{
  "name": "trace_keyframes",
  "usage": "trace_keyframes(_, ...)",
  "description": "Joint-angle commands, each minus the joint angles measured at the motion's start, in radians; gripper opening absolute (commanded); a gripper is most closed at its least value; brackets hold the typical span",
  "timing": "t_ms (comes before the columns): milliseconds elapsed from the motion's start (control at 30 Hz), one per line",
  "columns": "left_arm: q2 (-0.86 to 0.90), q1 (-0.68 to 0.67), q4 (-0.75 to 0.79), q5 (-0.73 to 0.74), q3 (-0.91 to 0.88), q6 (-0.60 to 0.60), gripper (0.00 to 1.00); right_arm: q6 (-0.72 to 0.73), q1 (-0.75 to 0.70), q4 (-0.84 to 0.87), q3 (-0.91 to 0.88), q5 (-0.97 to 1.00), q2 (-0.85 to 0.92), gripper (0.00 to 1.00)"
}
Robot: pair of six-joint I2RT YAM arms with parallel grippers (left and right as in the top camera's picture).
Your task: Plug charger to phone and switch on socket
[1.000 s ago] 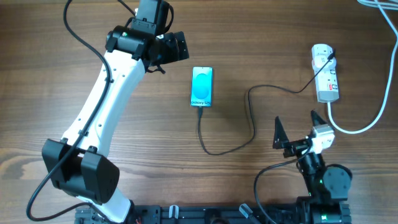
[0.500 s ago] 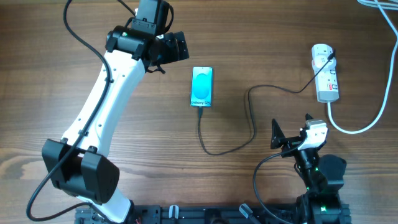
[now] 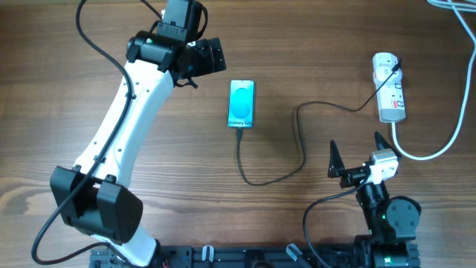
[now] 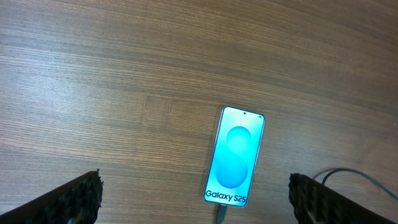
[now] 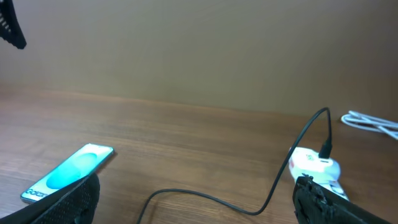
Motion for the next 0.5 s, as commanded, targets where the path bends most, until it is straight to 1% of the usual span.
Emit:
trace_keyframes(0,0.003,0.006,0.003,-0.010,-0.006,-0.009,1.00,-0.027,0.021,0.000,-0.001,0.032,-0.016,1.00)
trace_keyframes(233,0.003,0.006,0.003,-0.010,-0.006,-0.009,1.00,-0.016,0.021,0.000,-0.001,0.035,-0.016,1.00)
trace_keyframes(300,0.003,0.006,0.003,-0.010,-0.006,-0.009,1.00,0.063,0.020,-0.006,-0.001,0.095,-0.016,1.00)
trace_keyframes(467,0.003,0.006,0.003,-0.010,-0.006,-0.009,1.00,0.059,0.018,-0.007,-0.001,0.097,-0.016,1.00)
